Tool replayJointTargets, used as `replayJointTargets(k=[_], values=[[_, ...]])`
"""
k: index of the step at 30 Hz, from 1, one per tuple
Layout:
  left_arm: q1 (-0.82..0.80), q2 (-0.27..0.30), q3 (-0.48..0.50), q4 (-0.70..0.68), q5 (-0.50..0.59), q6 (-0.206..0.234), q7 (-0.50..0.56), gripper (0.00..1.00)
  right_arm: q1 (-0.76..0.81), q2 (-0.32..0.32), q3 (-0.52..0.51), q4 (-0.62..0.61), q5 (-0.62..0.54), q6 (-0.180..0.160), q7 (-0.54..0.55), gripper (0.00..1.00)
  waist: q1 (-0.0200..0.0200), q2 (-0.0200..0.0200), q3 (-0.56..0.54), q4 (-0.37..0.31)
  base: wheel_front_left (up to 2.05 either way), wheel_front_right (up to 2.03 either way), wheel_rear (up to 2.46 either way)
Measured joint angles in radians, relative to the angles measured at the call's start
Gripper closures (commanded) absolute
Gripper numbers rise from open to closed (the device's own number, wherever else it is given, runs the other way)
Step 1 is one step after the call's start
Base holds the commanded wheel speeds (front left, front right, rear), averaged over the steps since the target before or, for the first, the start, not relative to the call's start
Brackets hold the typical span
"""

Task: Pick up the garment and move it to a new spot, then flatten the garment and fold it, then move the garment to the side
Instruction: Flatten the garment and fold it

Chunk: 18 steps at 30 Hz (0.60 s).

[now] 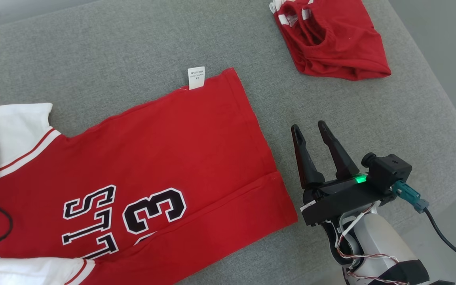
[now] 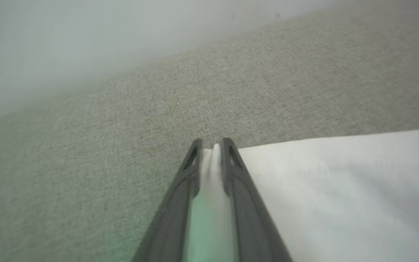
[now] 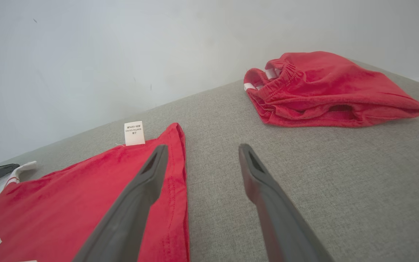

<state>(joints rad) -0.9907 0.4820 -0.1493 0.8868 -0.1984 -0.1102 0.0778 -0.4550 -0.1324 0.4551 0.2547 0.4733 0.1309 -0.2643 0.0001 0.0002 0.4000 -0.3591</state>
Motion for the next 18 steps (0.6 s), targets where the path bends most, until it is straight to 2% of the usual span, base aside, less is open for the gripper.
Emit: replayJointTargets(k=[2,3,4,6,7,8,9,10,11,12,13,18], values=[[-0.006,-0.001,-0.007,0.004,0.004,0.0,-0.017,0.59,-0.002,-0.001,-0.003,0.0,0.0,0.0,0.0,0.0,-0.0001,0.0,-0.003,0.005,0.0,0.0,0.0],[-0.01,-0.001,-0.011,0.007,0.005,0.0,-0.021,0.09,-0.002,-0.001,-0.004,0.001,-0.001,0.0,0.0,0.0,0.0,0.0,-0.004,0.008,0.0,0.0,0.0],[-0.012,0.0,-0.012,0.011,0.006,0.0,-0.027,0.07,-0.002,-0.001,-0.004,0.002,-0.002,0.0,0.0,0.0,-0.0001,0.0,-0.006,0.011,0.0,0.0,0.0],[-0.015,-0.001,-0.012,0.024,0.004,0.003,-0.027,0.37,-0.002,-0.001,-0.003,0.003,-0.003,0.0,0.0,0.0,0.0,0.0,-0.009,0.016,0.0,0.0,0.0],[-0.015,-0.002,-0.014,0.03,0.001,0.003,-0.027,0.36,-0.002,-0.002,-0.003,0.004,-0.003,0.0,0.0,0.0,-0.0001,-0.0001,-0.011,0.019,0.0,0.0,0.0],[-0.016,-0.005,-0.019,0.033,-0.001,0.002,-0.04,0.02,-0.002,-0.002,-0.001,0.005,-0.003,0.0,0.0,0.0,-0.0001,0.0,-0.013,0.025,0.0,0.0,0.0],[-0.019,-0.006,-0.02,0.037,-0.002,0.002,-0.043,0.31,-0.002,-0.002,0.0,0.006,-0.003,0.0,0.0,0.0,0.0,0.0,-0.014,0.027,0.0,0.0,0.0],[-0.02,-0.007,-0.022,0.043,-0.002,0.0,-0.039,0.64,-0.002,-0.003,0.001,0.006,-0.003,0.0,0.0,0.0,0.0,0.0,-0.014,0.028,0.0,0.0,0.0],[-0.02,-0.007,-0.024,0.049,-0.005,-0.002,-0.038,0.67,-0.003,-0.004,0.001,0.007,-0.003,0.0,0.0,0.0,0.0,0.0,-0.014,0.029,0.0,0.0,0.0],[-0.021,-0.006,-0.026,0.051,-0.006,-0.002,-0.04,0.41,-0.004,-0.005,0.001,0.007,-0.003,0.0,0.0,0.0,-0.0001,0.0,-0.014,0.03,0.0,0.0,0.0],[-0.023,-0.006,-0.028,0.051,-0.006,-0.001,-0.051,0.0,-0.006,-0.005,0.001,0.007,-0.003,0.0,0.0,0.0,-0.0001,0.0,-0.014,0.03,0.0,0.0,0.0],[-0.035,-0.005,-0.034,0.069,-0.01,-0.001,-0.056,0.0,-0.006,-0.006,0.006,0.011,0.0,0.0,0.0,0.0,-0.0001,0.0,-0.011,0.029,0.0,0.0,0.0]])
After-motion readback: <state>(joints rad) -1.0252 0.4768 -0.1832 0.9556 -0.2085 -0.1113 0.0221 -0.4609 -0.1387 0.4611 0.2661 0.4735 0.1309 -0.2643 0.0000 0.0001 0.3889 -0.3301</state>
